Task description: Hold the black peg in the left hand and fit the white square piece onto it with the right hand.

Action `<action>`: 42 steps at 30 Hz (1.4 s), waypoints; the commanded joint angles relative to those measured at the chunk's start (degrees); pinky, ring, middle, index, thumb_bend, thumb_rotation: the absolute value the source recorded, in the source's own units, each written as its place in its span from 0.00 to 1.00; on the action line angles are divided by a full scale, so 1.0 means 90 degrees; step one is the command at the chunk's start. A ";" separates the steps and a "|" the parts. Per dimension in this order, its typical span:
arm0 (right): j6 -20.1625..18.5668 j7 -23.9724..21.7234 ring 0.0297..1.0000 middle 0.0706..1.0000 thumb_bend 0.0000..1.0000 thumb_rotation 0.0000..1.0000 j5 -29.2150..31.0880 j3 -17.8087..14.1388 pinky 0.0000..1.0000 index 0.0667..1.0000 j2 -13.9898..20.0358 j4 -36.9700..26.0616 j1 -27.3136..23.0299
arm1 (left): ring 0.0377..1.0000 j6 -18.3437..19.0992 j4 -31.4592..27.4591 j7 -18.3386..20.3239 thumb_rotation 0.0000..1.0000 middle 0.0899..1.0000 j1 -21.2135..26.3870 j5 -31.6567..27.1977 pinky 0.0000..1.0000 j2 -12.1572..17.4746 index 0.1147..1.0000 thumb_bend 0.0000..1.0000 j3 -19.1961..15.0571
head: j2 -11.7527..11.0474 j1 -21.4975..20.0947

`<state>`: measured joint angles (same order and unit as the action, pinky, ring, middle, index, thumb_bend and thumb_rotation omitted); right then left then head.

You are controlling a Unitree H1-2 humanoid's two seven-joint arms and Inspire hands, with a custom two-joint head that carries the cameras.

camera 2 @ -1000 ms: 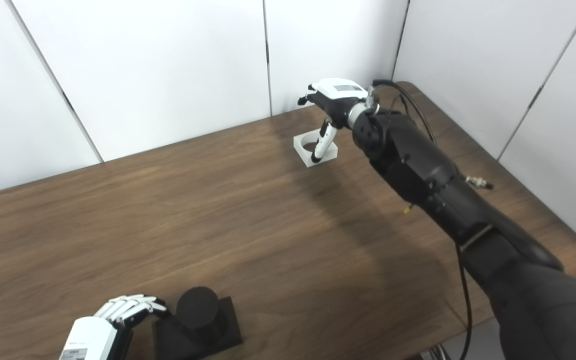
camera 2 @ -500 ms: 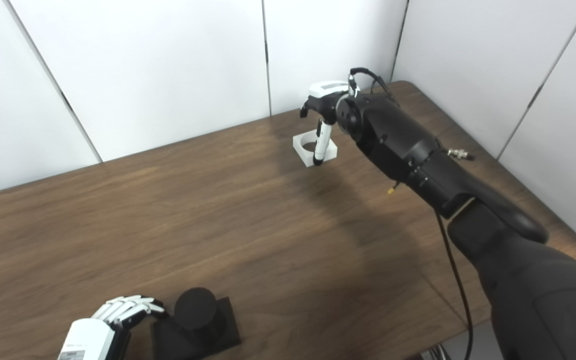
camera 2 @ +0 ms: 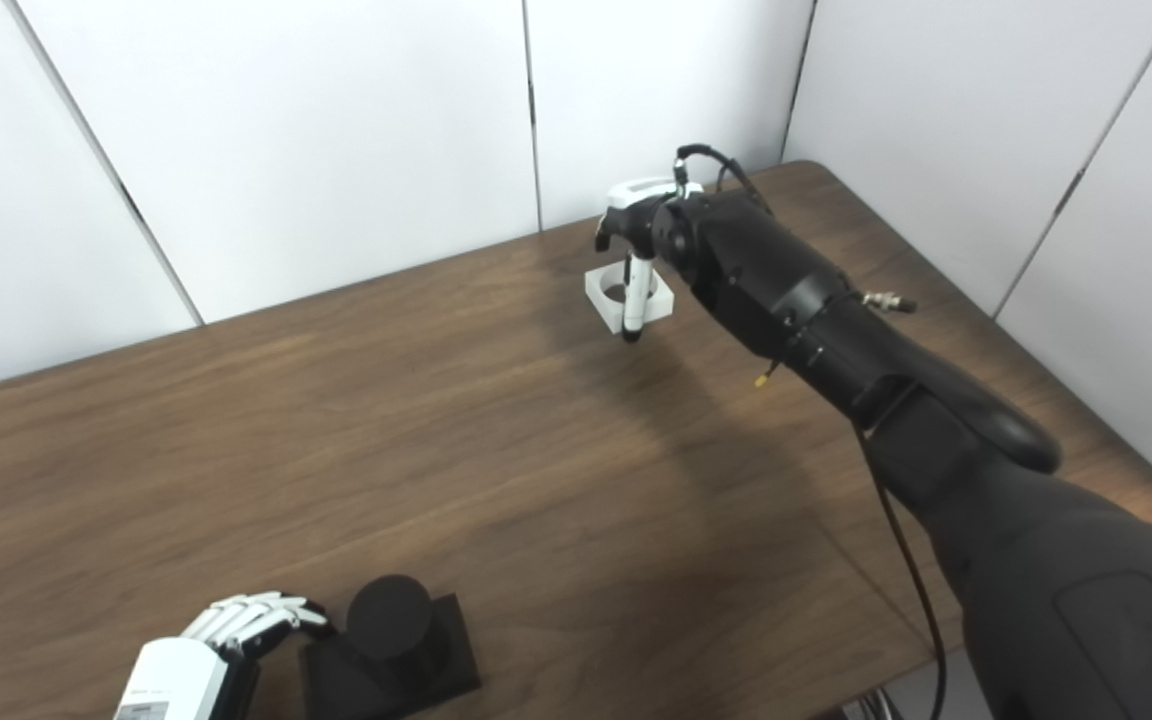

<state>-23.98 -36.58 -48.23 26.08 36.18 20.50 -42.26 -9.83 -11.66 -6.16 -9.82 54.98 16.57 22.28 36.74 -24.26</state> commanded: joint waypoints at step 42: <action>0.0513 0.0494 1.00 0.94 0.92 0.17 -0.0186 -0.0045 1.00 0.76 0.0364 0.0096 -0.0073 | 0.71 0.0275 -0.0029 0.0370 0.05 0.65 -0.0220 0.0253 0.74 0.0121 0.42 0.52 -0.0208 | 0.0084 0.0111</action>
<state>-20.38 -33.54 -49.27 26.71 37.10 22.67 -41.16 -9.59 -12.86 -5.03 -10.65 55.58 16.07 21.34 37.44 -23.20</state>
